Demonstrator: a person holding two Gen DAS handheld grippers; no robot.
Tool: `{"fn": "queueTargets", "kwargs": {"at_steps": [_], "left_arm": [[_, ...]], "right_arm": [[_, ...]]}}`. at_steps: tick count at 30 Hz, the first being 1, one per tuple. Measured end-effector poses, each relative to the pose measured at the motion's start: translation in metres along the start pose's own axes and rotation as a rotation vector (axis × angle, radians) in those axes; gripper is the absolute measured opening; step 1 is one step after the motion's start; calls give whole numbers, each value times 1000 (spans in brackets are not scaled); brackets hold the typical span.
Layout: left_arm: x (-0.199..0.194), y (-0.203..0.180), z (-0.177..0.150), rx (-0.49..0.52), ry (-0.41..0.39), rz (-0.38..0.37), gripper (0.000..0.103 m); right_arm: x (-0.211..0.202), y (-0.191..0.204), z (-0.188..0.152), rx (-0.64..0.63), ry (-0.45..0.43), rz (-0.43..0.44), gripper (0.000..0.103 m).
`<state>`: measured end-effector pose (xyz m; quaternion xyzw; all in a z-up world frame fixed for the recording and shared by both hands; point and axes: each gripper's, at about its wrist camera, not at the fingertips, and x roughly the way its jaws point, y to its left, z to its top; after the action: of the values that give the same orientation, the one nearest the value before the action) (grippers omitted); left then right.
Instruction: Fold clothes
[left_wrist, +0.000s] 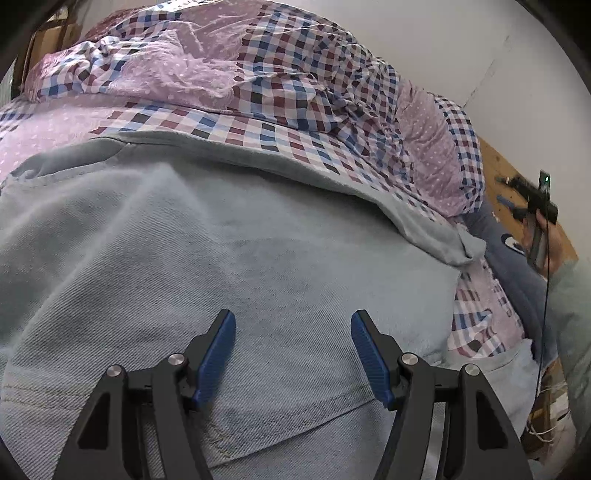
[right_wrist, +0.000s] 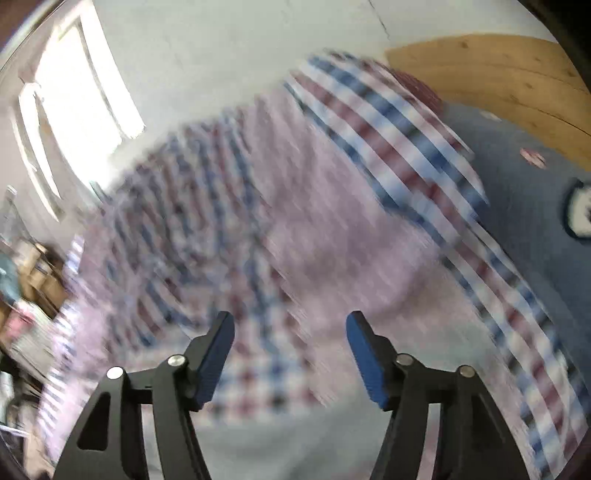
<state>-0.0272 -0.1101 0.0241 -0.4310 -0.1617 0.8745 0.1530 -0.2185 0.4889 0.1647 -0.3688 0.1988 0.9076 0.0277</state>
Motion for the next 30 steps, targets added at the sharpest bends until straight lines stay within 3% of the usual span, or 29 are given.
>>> {"fn": "queueTargets", "kwargs": {"at_steps": [2,5,8,10,13,16,19,24,30], "left_arm": [[0,1,-1,-2,-3,-1,69],[0,1,-2,0,-10,-1,69],[2,-2,-3,16,-11,16,69],[3,-3,-3,21,-9,21,69],[3,-1,-4,18,-11,15,70],[4,1,-4,13,-13,6,70],[4,2,-4,4,-15,-6,70],[4,4,-4,-6,-18,-23,70],[4,6,-4,-15,-20,-42,70]], "right_arm": [[12,-20,-23,49,83,-49,68],[23,-39,-50,93,154,-56,68],[28,-23,-61,50,175,-26,67],[37,1,-67,-49,211,-47,66],[55,36,-78,-186,270,-119,50],[75,41,-85,-200,342,-269,27],[85,45,-83,-194,369,-300,2],[81,74,-35,-188,273,-296,2],[83,122,52,-113,2,-185,6]]}}
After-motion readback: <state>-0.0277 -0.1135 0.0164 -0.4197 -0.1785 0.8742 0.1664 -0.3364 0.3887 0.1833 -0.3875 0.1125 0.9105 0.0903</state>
